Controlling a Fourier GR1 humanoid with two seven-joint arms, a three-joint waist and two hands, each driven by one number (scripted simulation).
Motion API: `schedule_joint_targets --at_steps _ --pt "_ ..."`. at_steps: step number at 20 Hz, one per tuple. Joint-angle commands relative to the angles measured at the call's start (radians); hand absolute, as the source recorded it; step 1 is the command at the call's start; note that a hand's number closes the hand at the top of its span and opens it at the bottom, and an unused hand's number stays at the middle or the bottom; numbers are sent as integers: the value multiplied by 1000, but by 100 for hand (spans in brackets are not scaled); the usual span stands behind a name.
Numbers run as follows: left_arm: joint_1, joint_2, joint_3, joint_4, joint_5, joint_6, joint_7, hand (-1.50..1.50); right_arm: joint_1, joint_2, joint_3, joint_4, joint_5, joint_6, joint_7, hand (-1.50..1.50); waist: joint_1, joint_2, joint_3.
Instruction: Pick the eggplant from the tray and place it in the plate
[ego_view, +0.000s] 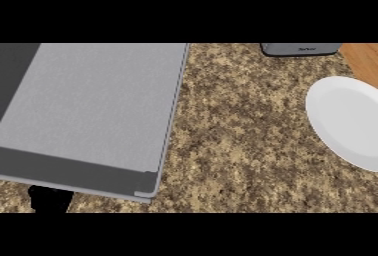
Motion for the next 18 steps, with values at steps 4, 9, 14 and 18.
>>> schedule_joint_targets --at_steps 4,9,14,18 --pt "-152 -42 28 17 -24 36 37 0 -41 2 -10 -3 -11 47 0 150 40 3 2" --pt "-173 -25 49 -39 -13 35 87 0 -103 -12 47 -37 6 99 52 150 50 2 3" --pt "-193 -36 43 38 -43 21 28 0 -242 55 171 -45 63 80 152 150 63 6 2" --pt "-156 -31 51 23 -41 4 21 0 -328 106 208 -22 97 42 161 150 60 4 3"
